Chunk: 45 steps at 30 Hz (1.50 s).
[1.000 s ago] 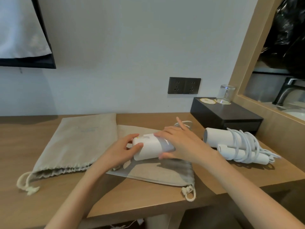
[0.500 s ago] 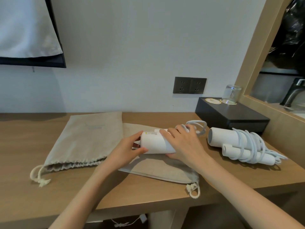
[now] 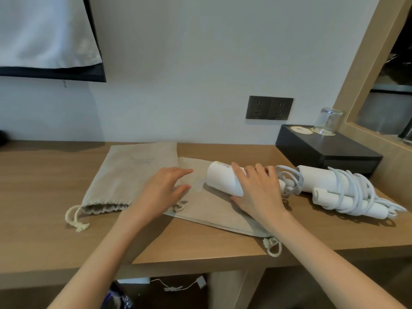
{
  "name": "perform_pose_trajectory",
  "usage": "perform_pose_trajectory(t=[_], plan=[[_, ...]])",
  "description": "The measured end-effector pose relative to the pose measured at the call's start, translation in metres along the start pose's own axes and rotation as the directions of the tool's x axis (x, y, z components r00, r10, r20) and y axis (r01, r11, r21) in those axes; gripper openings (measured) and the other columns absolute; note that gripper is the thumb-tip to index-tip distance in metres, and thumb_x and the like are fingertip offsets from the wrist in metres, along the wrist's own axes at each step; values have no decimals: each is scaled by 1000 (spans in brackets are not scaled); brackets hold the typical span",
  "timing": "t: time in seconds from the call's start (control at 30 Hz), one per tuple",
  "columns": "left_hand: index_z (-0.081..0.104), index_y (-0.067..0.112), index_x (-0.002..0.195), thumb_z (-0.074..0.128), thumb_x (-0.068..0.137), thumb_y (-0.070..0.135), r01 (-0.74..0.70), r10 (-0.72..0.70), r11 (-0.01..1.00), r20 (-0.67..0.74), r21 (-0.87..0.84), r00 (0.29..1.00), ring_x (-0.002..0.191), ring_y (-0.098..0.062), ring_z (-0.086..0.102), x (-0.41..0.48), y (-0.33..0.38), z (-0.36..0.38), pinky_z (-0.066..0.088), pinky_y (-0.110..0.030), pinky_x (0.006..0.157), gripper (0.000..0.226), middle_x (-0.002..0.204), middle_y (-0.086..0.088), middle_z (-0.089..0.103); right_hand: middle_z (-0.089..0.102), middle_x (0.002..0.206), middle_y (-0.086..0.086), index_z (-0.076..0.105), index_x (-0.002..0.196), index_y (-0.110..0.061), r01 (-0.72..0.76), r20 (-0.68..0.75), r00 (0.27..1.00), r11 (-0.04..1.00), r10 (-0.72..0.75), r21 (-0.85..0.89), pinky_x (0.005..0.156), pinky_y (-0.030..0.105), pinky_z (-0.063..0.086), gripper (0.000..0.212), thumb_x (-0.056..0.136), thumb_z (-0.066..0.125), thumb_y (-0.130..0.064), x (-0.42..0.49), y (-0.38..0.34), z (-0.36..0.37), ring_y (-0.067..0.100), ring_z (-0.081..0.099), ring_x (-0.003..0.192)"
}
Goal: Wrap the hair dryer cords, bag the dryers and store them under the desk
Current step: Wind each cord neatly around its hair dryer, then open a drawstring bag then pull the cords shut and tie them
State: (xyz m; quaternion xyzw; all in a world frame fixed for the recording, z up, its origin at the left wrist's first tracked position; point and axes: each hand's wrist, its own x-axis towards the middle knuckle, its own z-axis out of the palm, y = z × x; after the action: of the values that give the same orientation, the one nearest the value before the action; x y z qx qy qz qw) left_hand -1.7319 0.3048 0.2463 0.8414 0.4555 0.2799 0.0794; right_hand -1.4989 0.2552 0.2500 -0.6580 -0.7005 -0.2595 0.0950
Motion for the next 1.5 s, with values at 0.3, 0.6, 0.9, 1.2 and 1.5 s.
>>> perform_pose_trajectory(t=[0.3,0.6,0.9,1.2,1.5], plan=[[59,34,125,40,66,83,117,-144,970,117,211,983,116,-22,48,-52,-62,-45,40,-38,96,79,125,5,59,68,105,-3,69,104,-23,115,-257,964,973,-60,202,88,43,38,31,77,70,-37,5,-52,-13,25,57,97],[63,35,117,62,81,51,167,-182,962,51,216,982,100,-16,52,-64,-68,-53,40,-32,82,40,103,7,60,64,116,-9,62,117,-32,189,24,972,835,-234,516,80,35,30,31,91,53,-46,24,-120,-11,18,55,108],[67,23,113,55,94,29,113,-111,988,-27,103,994,80,-10,51,-50,-63,-52,35,-21,64,24,91,7,56,73,91,-5,72,97,-26,220,-86,975,835,-205,504,81,33,28,20,95,51,-25,52,-110,-9,18,62,89],[66,17,98,52,93,25,232,-271,959,-282,-165,920,72,-14,57,2,-10,-24,37,-28,67,17,84,5,64,41,144,-3,38,137,-42,47,225,967,949,-122,313,107,47,26,57,86,43,-67,67,-12,-36,30,37,129],[62,15,92,52,94,20,273,-364,914,-310,-300,879,66,-7,52,14,-1,-10,32,-24,57,11,75,9,58,47,136,-4,22,145,-35,91,404,905,987,-136,129,91,41,45,93,68,54,-78,34,27,-19,24,50,117]])
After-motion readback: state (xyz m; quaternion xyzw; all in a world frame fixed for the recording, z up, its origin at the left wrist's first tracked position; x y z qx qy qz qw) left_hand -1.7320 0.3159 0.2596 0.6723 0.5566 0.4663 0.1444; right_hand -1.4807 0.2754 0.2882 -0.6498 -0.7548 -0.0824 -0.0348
